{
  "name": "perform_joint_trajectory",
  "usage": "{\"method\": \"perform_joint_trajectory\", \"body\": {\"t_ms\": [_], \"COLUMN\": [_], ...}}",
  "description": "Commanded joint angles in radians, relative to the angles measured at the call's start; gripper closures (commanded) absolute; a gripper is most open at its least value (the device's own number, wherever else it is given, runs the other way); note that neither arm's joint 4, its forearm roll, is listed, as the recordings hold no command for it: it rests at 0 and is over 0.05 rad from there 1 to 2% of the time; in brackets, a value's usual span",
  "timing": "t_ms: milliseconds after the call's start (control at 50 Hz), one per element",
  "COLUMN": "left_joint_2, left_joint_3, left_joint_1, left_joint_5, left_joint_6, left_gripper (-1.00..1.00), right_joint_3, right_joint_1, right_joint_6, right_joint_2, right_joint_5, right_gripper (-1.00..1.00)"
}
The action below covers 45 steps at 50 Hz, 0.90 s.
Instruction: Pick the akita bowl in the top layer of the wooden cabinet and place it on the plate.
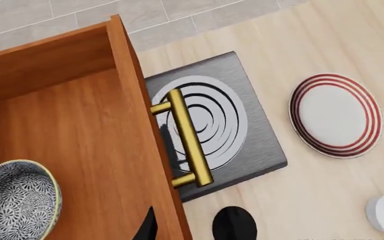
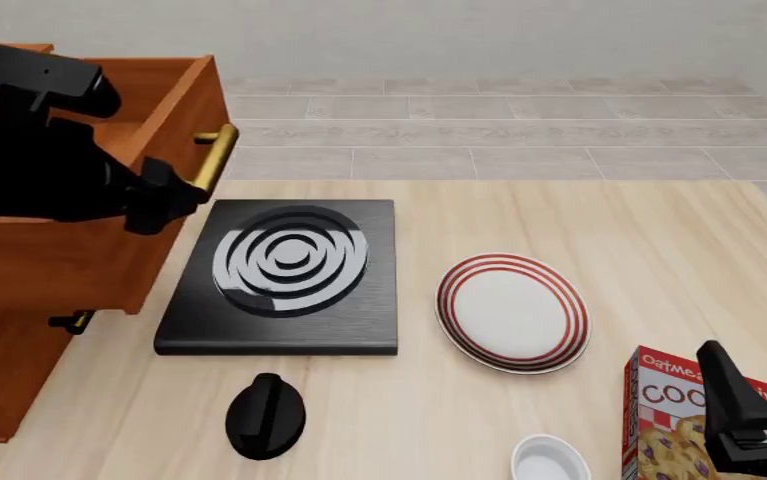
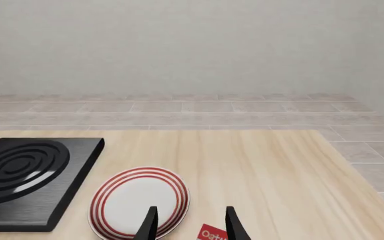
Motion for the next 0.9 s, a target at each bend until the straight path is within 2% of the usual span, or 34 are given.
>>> {"method": "perform_joint_trajectory", "body": {"t_ms": [20, 300, 600, 900], "left_joint_2": [0.016, 0.030, 0.036, 0.038], "left_joint_3": [-0.020, -0.036, -0.077, -0.174], "left_joint_1": [-0.069, -0.101, -0.159, -0.113], "left_joint_5": [0.005, 0.006, 0.028, 0.098], "left_joint_6": [-0.022, -0.034, -0.079, -0.026], "left_gripper": [-1.00, -1.00, -1.00, -1.00], "right_joint_3": [0.000, 0.000, 0.000, 0.000], "right_joint_1": [0.000, 0.000, -0.001, 0.001], "right_joint_6": [0.000, 0.002, 0.005, 0.004], "right_joint_2": [0.002, 0.023, -0.018, 0.000], "right_joint_5": [-0.001, -0.022, 0.017, -0.002], "right_gripper": [-1.00, -1.00, -1.00, -1.00]}}
